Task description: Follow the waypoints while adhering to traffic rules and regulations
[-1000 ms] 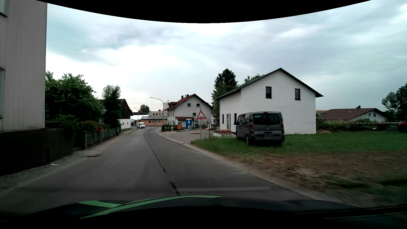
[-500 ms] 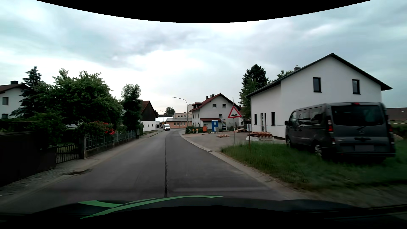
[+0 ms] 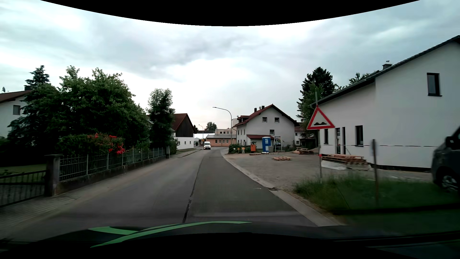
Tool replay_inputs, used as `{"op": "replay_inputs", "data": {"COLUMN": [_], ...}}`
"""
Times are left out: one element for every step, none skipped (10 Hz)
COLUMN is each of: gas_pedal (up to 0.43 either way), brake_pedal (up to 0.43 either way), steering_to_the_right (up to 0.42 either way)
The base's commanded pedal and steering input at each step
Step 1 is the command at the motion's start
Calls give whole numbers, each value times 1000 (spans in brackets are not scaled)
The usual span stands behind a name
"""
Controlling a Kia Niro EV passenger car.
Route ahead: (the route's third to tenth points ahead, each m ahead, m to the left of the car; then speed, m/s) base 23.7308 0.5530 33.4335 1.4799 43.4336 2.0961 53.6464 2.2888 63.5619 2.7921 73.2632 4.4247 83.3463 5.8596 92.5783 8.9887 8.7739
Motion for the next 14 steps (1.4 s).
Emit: {"op": "replay_inputs", "data": {"gas_pedal": [79, 79, 79, 79, 79, 79, 79, 67, 59, 59, 59, 39, 28, 28], "brake_pedal": [0, 0, 0, 0, 0, 0, 0, 0, 0, 0, 0, 0, 0, 0], "steering_to_the_right": [-59, -51, -42, -37, -34, -28, -25, -23, -23, -18, -12, -13, -12, -8]}}
